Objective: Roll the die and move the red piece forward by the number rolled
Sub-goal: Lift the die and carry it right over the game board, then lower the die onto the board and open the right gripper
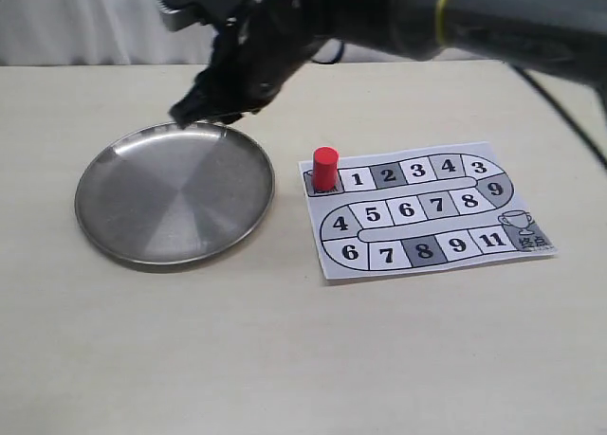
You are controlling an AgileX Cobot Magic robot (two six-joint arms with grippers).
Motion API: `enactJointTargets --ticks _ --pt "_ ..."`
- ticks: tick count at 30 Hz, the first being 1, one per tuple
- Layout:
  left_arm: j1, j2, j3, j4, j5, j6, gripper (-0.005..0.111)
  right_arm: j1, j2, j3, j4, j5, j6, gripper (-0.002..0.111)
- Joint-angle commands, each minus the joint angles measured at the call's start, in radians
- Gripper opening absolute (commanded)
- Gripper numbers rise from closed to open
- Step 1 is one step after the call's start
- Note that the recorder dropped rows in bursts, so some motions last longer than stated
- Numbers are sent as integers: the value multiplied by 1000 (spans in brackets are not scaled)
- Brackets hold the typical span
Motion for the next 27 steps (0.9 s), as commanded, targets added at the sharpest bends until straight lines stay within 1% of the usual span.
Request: enactJointTargets --ticks 1,3,6,9,12,21,27 --pt "-2 -5 2 -5 -16 -3 0 -147 -166 254 24 -114 -13 4" --pt "-2 -5 2 -5 -16 -3 0 -222 -227 380 58 -205 -14 4" --pt "-2 -5 2 -5 -16 -3 0 -319 -277 533 116 -291 -14 4" --pt "-2 -5 2 -5 -16 -3 0 -364 -281 645 121 -340 -14 4" --pt "-2 -5 2 -5 -16 -3 0 -364 -256 713 121 -409 -23 4" --pt "-2 -5 2 -5 -16 -3 0 -365 -172 725 121 -468 -37 4" --pt "-2 -5 2 -5 -16 -3 0 -362 -165 723 121 -443 -37 6"
